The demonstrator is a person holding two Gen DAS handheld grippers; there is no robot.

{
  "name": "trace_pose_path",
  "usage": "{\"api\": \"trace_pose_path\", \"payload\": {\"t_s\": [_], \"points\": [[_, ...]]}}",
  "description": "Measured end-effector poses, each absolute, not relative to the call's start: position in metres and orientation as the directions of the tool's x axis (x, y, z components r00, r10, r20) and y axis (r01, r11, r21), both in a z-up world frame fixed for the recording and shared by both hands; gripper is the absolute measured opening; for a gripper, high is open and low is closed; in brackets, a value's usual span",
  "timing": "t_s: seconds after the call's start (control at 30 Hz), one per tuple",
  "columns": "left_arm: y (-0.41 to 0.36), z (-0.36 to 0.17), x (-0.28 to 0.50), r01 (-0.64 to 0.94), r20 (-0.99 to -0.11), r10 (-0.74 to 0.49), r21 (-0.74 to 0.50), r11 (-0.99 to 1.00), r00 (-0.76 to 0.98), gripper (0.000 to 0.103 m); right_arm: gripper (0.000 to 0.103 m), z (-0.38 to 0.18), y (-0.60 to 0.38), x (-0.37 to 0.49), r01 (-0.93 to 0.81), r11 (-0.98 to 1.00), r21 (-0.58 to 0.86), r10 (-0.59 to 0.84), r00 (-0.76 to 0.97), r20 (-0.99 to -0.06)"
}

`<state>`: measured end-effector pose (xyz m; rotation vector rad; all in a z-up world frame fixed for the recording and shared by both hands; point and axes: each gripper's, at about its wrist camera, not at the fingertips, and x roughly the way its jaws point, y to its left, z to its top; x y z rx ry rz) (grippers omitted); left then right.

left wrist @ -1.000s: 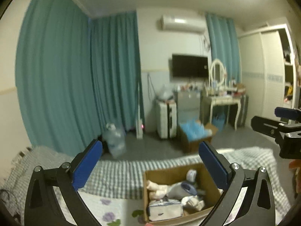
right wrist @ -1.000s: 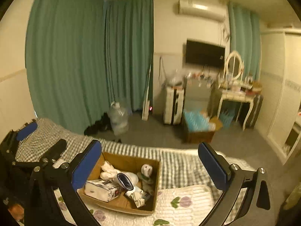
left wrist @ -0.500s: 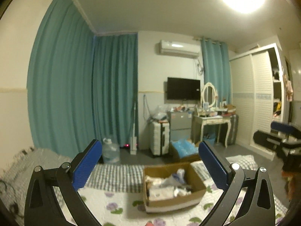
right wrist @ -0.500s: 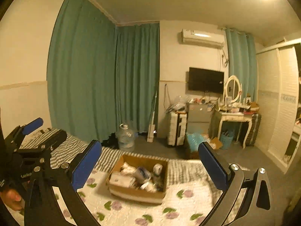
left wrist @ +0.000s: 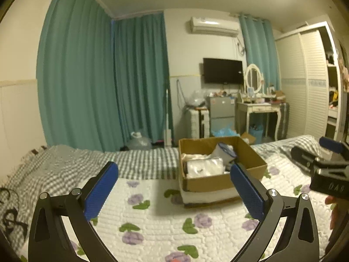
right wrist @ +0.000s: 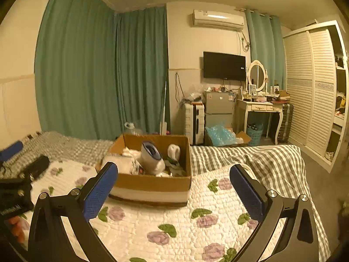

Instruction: Organize soft objects

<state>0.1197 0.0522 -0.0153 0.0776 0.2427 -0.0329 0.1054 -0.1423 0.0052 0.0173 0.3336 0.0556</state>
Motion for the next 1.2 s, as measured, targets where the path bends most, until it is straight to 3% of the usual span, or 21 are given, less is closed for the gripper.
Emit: {"api": "trace_pose_path", "payload": {"t_s": [1.2], "points": [[0.062, -0.024, 0.114, 0.05, -0.283, -0.048, 0.001, 0.999, 0.958, 0.103, 0.103, 0.01, -0.136, 0.1, -0.081, 0.996, 0.021, 0.083, 0.937, -0.341]]}}
